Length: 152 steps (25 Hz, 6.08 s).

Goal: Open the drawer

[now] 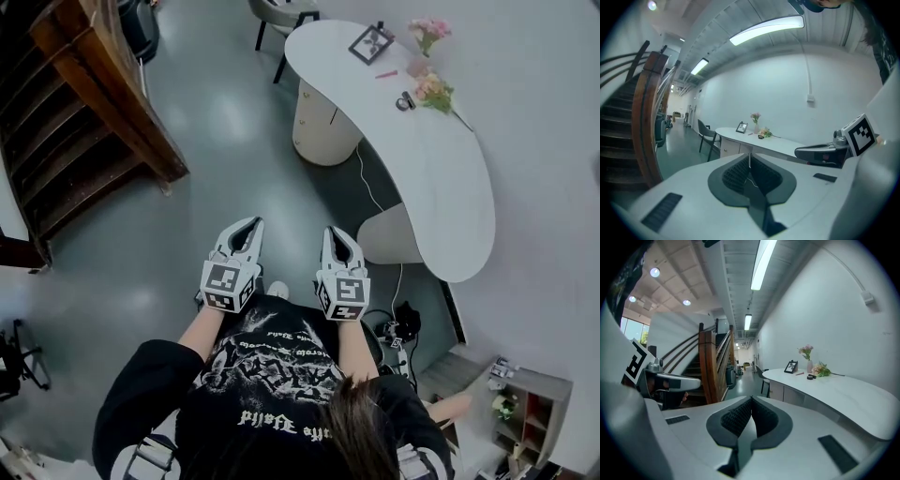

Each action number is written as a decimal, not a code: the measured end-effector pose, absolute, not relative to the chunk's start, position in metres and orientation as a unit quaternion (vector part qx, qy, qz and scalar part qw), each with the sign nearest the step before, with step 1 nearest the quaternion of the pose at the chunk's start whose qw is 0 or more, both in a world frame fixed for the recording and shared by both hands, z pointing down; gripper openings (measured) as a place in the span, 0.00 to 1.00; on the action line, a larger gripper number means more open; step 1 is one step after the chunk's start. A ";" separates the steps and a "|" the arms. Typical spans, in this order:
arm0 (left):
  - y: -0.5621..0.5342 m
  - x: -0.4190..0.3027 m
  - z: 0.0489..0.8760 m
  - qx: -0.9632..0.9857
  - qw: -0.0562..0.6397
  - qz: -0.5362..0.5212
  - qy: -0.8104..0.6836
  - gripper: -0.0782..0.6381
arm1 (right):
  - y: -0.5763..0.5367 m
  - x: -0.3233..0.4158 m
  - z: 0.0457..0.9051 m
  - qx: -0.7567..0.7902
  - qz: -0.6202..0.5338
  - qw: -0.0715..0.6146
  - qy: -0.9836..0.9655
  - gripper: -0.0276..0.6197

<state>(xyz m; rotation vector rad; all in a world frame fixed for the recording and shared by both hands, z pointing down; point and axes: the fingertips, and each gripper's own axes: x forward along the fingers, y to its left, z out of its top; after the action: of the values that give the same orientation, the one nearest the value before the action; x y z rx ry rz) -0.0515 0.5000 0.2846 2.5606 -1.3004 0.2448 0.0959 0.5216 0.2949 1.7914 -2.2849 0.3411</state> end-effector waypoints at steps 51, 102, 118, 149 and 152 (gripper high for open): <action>0.194 -0.092 0.300 0.935 0.136 0.100 -0.311 0.15 | 0.265 0.034 0.322 0.703 0.175 0.109 -0.681 0.08; 0.065 0.086 0.335 0.862 0.178 0.130 -0.456 0.15 | 0.088 0.197 0.351 0.516 0.201 0.142 -0.820 0.08; 0.018 0.053 0.367 0.873 0.197 0.138 -0.424 0.15 | 0.060 0.153 0.378 0.553 0.244 0.141 -0.784 0.08; -0.040 0.048 0.516 0.912 0.193 0.159 -0.326 0.25 | 0.005 0.113 0.509 0.605 0.238 0.153 -0.745 0.08; -0.051 0.051 0.532 0.915 0.193 0.163 -0.316 0.27 | -0.005 0.112 0.521 0.605 0.234 0.156 -0.745 0.08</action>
<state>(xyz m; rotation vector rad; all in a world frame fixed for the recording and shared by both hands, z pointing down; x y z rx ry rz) 0.0514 -0.0506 0.5323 2.5666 -0.8868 0.4568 0.1122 -0.0048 0.5212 1.7329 -2.1334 0.6711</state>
